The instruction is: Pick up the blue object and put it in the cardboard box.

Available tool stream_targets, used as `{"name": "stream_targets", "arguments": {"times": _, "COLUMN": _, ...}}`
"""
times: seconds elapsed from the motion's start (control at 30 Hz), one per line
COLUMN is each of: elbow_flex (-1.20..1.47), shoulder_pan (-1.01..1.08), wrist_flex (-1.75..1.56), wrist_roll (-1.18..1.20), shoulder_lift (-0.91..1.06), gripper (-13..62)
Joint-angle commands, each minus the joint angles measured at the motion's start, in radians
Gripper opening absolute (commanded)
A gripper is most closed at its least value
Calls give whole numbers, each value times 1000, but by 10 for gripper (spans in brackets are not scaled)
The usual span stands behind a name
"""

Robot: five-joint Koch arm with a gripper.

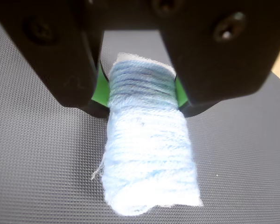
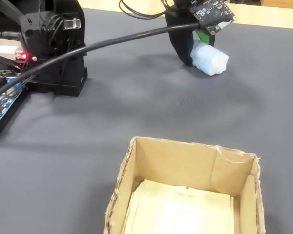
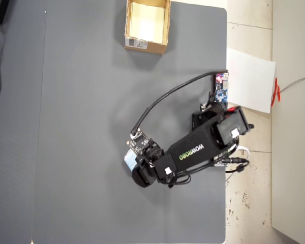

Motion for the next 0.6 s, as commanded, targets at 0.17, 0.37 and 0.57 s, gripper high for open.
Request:
{"name": "stream_targets", "arguments": {"times": 0.17, "elbow_flex": 8, "shoulder_pan": 21, "wrist_flex": -112, "wrist_roll": -26, "shoulder_lift": 133, "gripper": 140}}
{"name": "stream_targets", "arguments": {"times": 0.37, "elbow_flex": 110, "shoulder_pan": 81, "wrist_flex": -229, "wrist_roll": -87, "shoulder_lift": 270, "gripper": 140}}
{"name": "stream_targets", "arguments": {"times": 0.57, "elbow_flex": 239, "shoulder_pan": 164, "wrist_flex": -390, "wrist_roll": -91, "shoulder_lift": 423, "gripper": 140}}
